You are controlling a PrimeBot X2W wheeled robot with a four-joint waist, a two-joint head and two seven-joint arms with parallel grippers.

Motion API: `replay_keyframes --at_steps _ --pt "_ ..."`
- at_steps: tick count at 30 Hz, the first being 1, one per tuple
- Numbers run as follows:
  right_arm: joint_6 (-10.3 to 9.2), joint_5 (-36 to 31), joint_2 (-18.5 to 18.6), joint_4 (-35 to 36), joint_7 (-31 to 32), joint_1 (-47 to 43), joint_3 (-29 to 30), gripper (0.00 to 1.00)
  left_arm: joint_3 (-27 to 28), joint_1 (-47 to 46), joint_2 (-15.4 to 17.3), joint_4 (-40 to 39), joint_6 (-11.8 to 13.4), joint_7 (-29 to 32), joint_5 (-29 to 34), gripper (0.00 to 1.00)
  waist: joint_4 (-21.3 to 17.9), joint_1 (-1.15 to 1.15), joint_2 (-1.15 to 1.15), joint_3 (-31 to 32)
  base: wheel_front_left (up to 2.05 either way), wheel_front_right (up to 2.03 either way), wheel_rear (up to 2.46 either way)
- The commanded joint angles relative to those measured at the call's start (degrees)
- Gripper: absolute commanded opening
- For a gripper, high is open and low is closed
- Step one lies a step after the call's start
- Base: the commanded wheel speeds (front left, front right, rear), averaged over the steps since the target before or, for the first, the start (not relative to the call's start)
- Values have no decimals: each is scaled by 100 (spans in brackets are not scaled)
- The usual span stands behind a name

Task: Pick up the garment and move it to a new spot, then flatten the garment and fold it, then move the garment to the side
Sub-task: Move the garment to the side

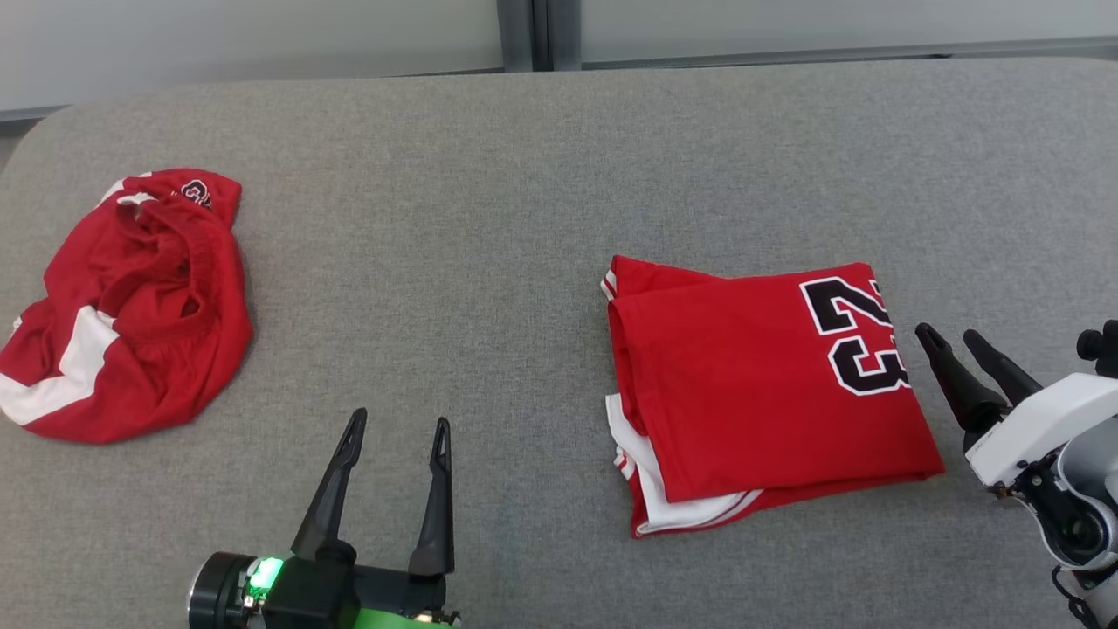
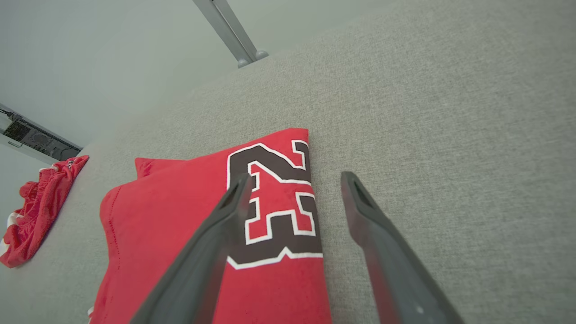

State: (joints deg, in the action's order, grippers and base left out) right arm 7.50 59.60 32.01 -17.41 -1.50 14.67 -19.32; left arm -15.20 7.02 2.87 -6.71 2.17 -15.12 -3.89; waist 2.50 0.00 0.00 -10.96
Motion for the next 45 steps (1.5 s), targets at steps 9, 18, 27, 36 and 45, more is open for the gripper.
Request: replay_keyframes --at_steps 9,18,27,36,45 --pt "-4 1171 544 -146 709 340 -389 100 -205 -425 6 -4 11 -1 -30 100 217 0 0 -630 0 0 0" --pt "-4 1550 736 62 998 482 -813 0 -264 -582 6 18 53 -1 -56 100 207 0 0 -836 0 0 0" --pt "-4 1101 1196 30 474 1326 -829 0 -247 -773 6 -150 -60 -1 -21 100 40 0 0 -1229 0 0 0" --pt "-6 440 1648 -771 -25 2529 -509 0 -237 -1245 7 -599 -261 -1 -37 100 -180 0 0 -2144 0 0 0" --pt "-6 113 2056 -1642 -161 3254 86 0 -187 -1550 61 -1359 -487 -1 322 100 -508 0 0 -2820 0 0 0"
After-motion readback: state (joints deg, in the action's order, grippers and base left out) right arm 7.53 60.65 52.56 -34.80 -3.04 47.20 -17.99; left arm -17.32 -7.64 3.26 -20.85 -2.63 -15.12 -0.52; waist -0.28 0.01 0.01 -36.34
